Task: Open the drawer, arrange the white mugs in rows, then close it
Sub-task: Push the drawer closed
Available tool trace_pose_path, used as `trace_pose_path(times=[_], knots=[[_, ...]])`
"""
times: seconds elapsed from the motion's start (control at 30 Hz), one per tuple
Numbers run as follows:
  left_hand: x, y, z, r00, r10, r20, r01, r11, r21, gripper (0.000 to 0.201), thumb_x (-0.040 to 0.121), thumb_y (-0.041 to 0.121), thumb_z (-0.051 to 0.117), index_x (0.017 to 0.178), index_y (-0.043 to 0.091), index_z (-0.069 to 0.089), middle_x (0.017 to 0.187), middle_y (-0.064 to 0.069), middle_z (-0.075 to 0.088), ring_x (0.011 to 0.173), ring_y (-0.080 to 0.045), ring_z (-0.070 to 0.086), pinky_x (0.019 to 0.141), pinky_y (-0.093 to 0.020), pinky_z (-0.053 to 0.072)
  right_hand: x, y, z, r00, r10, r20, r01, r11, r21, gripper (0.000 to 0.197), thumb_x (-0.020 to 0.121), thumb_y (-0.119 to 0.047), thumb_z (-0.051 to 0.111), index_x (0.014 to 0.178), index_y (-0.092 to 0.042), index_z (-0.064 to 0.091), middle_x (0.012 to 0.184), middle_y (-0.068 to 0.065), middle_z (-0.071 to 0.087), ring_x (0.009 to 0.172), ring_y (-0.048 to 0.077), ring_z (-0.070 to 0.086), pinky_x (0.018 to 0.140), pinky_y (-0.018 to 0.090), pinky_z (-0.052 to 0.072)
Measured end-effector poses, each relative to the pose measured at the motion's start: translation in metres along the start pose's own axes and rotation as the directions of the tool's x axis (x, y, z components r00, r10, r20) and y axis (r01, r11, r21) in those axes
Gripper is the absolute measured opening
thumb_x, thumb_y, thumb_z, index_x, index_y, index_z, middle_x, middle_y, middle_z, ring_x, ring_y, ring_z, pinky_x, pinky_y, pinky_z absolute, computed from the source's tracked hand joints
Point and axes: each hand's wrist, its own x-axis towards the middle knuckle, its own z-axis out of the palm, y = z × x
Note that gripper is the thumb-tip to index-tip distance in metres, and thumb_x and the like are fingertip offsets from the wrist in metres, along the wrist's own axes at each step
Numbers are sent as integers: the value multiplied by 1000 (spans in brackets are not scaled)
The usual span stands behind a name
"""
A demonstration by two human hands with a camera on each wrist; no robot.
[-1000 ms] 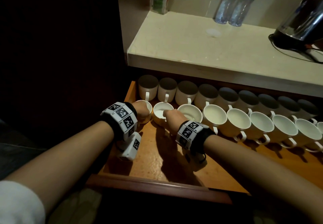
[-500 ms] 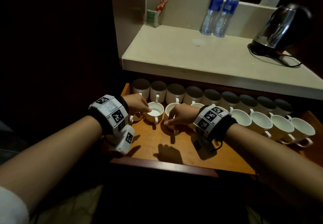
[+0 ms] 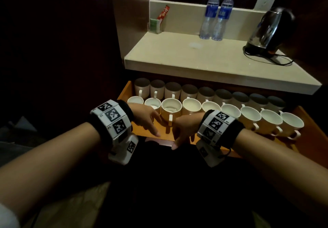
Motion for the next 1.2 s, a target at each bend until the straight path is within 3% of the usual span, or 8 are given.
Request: trace_pose_path(times=[0.17, 0.33, 0.47, 0.53, 0.6, 0.7, 1.0, 1.2], knots=[[9, 4, 27, 999, -43, 0, 43, 997, 57, 77, 76, 29, 75, 142, 19, 38, 135, -3, 53, 127, -21, 48, 94, -27, 39, -10, 1, 13, 992, -73, -107, 57, 988, -146, 39, 85, -30, 67, 111, -1, 66, 102, 12, 69, 83, 18, 62, 63, 20, 49], [15, -2, 25, 984, -18, -177, 35, 995, 92, 94, 62, 30, 86, 143, 22, 36, 145, -1, 42, 132, -22, 41, 103, -31, 37, -6, -6, 5, 967, -136, -214, 51, 930, -364, 59, 76, -42, 73, 118, -2, 62, 110, 11, 67, 101, 26, 63, 89, 39, 52], [28, -7, 16, 958, 33, -285, 9, 990, 144, 107, 53, 38, 88, 144, 24, 33, 146, -2, 39, 134, -23, 36, 109, -37, 35, 1, 2, -7, 951, -67, -303, -36, 945, -324, 73, 67, -47, 79, 124, -9, 54, 121, 4, 62, 110, 24, 58, 95, 43, 50], [37, -9, 7, 944, 46, -326, 22, 980, 200, 120, 52, 43, 88, 148, 30, 17, 151, -5, 27, 139, -28, 24, 114, -44, 27, 1, 12, -12, 910, -28, -415, -120, 937, -328, 91, 62, -53, 80, 135, -13, 43, 137, 3, 49, 127, 27, 45, 104, 45, 40], [48, -10, -2, 939, 22, -342, 60, 972, 227, 135, 51, 48, 86, 149, 37, -7, 159, -8, 1, 146, -33, 1, 118, -52, 12, 1, 19, -15, 866, 42, -498, -209, 935, -286, 113, 59, -55, 80, 149, -18, 20, 155, 6, 20, 144, 32, 16, 115, 54, 20], [68, -11, -21, 936, 15, -350, 72, 969, 235, 143, 51, 53, 85, 145, 38, -22, 158, -7, -20, 145, -32, -18, 116, -54, -1, 7, 31, -28, 821, 126, -557, -277, 941, -196, 127, 59, -55, 79, 152, -26, -2, 160, 6, -7, 147, 33, -9, 117, 60, 3], [125, -10, -73, 861, 146, -488, 8, 954, 300, 145, 51, 60, 81, 145, 33, -25, 154, -13, -28, 141, -35, -28, 115, -54, -7, 45, 71, -62, 607, 271, -747, -370, 928, 37, 130, 61, -58, 77, 150, -29, -14, 159, 6, -19, 146, 31, -18, 114, 58, -3], [164, -14, -104, 763, 248, -596, -45, 942, 334, 144, 52, 62, 80, 146, 27, -24, 156, -15, -23, 143, -34, -23, 116, -50, -6, 73, 94, -94, 528, 330, -782, -369, 919, 139, 125, 64, -59, 74, 150, -28, -12, 158, 5, -22, 145, 29, -22, 114, 57, -8]])
